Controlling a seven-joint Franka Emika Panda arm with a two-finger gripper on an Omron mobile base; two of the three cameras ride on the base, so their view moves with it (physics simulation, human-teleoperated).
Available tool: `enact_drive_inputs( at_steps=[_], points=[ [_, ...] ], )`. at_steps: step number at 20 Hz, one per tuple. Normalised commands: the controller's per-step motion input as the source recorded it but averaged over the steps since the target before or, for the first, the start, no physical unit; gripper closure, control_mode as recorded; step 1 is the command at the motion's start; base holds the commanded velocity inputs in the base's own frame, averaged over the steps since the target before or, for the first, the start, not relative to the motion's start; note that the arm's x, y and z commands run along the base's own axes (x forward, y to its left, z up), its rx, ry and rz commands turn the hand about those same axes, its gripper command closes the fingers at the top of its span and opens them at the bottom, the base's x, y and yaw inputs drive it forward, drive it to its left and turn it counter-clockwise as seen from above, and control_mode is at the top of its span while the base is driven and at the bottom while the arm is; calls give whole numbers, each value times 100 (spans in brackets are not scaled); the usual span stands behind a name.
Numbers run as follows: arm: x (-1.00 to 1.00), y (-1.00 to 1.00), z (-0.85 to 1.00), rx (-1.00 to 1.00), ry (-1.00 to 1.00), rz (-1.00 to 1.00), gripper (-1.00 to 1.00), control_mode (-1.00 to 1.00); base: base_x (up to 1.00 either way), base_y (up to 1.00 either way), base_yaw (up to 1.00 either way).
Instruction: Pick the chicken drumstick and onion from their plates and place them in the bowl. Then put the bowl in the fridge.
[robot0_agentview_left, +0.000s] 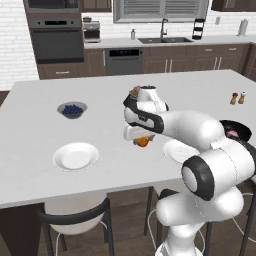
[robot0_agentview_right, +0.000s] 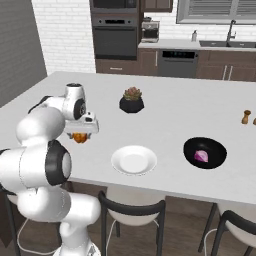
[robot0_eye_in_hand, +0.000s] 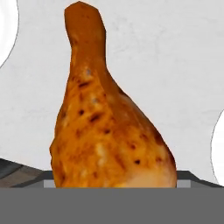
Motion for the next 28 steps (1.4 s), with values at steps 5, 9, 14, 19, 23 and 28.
enact_drive_inputs(
  at_steps=[5, 9, 14, 19, 23, 28],
  points=[
    [-1, -100, 26, 0, 0, -30, 100, -100, 0, 0, 0],
    [-1, -100, 12, 0, 0, -27, 100, -100, 0, 0, 0],
    [-3, -100, 10, 0, 0, -28, 100, -100, 0, 0, 0],
    [0, -100, 17, -3, 0, -25, 100, -100, 0, 0, 0],
    [0, -100, 15, -4, 0, -24, 100, -100, 0, 0, 0],
    [0, -100, 18, -5, 0, -22, 100, -100, 0, 0, 0]
  ],
)
